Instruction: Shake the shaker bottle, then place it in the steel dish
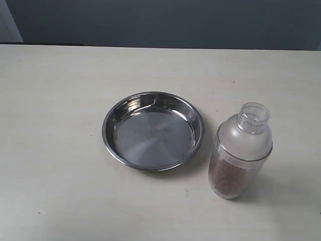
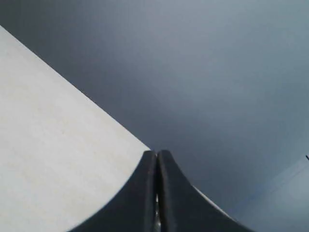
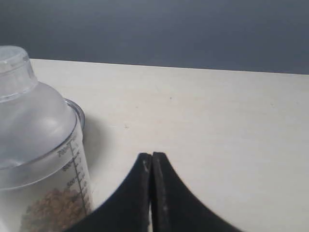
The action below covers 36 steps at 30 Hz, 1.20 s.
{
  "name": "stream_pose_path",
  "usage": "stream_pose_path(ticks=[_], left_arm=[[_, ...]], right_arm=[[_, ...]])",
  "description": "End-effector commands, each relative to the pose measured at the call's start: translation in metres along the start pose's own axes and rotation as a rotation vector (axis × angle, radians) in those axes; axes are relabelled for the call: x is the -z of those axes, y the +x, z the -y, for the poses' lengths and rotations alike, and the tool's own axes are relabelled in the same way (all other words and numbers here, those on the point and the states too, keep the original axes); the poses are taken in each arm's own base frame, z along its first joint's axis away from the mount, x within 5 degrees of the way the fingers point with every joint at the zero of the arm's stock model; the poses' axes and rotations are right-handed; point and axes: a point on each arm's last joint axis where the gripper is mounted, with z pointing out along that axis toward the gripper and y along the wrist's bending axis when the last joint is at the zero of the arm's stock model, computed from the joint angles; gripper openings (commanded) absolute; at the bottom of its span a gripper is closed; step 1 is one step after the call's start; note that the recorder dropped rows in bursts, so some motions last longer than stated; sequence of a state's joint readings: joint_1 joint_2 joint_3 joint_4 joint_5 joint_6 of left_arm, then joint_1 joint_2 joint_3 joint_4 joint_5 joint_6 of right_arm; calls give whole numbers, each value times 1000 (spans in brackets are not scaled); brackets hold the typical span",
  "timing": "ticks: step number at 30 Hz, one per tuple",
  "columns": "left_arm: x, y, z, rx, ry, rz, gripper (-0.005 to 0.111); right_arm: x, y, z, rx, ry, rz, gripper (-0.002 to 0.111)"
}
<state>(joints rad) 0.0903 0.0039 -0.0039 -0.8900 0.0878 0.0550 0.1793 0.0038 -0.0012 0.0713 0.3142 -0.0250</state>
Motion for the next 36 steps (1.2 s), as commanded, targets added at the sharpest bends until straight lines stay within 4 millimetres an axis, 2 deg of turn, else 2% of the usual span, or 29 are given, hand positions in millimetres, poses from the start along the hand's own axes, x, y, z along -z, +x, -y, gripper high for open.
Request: stream_pose_path(ticks=[1,4,5,8,12,16,20,22,26,29,32,36], left_arm=[[1,-10,-1,29,-3,112,0],[2,-16,-2,-8,-8,184,0],[3,-21,4,-57,8,205,0],[11,-45,32,-242,77,304,0],[19,-76,63,-369,155,472,0],[-1,-88,93,-474,273,443,0],[-38,-81,122,-601,566,348,0],[-60,-80,127,-594,627,316,0],[-111,-72,118,-563,593,190,0],[-140,-53,106,-614,609,44,0],[-155,-33,94,-580,640,-92,1],[-165,-8,86,-562,669,-251,4]], right_arm=[[0,0,0,7,2,10,-1],[0,0,0,7,2,10,-1],[0,0,0,7,2,10,-1],[0,0,0,7,2,10,-1],[0,0,0,7,2,10,-1],[0,0,0,7,2,10,-1],[0,0,0,7,2,10,-1],[0,0,0,7,2,10,-1],[0,0,0,7,2,10,-1],[0,0,0,7,2,10,-1],[0,0,0,7,2,10,-1],[0,0,0,7,2,10,-1]])
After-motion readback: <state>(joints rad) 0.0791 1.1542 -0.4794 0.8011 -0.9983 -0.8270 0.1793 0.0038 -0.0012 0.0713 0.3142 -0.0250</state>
